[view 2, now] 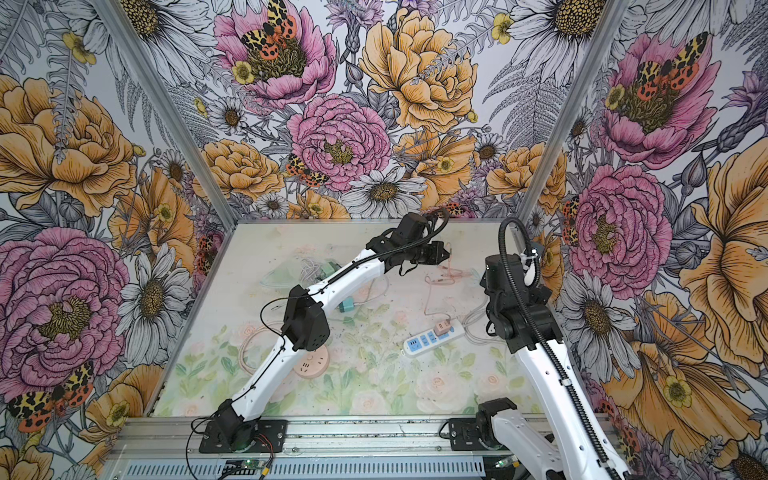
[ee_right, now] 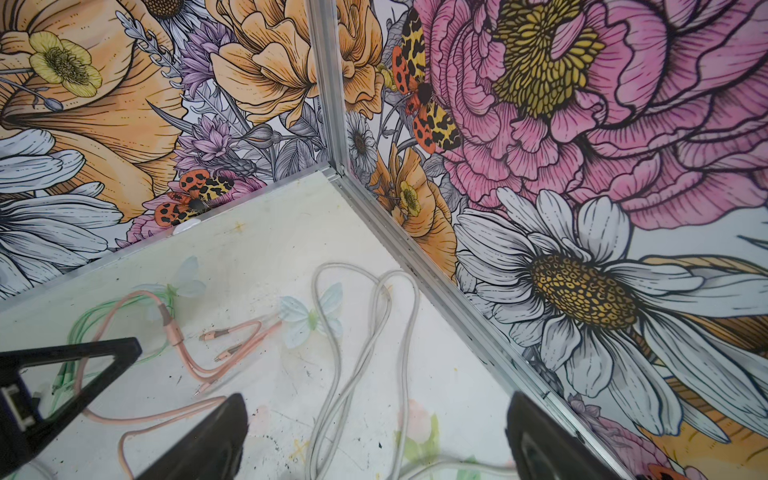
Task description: Insert the plug
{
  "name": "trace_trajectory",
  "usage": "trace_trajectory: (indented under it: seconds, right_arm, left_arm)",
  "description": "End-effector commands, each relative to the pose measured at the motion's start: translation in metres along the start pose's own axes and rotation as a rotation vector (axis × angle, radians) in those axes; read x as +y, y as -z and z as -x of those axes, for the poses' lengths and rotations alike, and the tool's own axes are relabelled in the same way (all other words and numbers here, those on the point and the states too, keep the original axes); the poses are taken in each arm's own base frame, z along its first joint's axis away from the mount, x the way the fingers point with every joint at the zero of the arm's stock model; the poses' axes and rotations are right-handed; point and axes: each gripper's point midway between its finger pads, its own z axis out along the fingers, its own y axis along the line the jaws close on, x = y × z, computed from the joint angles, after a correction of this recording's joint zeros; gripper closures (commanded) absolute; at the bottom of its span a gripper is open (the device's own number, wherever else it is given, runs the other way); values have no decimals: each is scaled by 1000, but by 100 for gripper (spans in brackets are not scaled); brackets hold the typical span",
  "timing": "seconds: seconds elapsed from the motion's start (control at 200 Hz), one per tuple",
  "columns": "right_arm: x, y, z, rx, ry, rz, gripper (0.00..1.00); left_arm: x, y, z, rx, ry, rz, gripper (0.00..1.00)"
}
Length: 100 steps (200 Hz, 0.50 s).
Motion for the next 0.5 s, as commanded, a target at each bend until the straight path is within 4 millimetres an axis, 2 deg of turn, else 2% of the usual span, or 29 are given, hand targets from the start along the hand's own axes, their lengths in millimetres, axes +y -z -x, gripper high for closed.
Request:
trace_trajectory:
  seconds: [0.0,0.295,0.495]
  right_arm:
    - [3,-3,-1,6,-25,14,4]
    - [6,-5,-6,32,-29,30,5]
    - [8,-7,-8,45,-34,40,7]
  left_arm:
    - [-13,-5,3,-11,-10,-74,93]
    - [30,-35,-23,10,37,-1,93]
    - [29,-60,-41,29,69,-70,88]
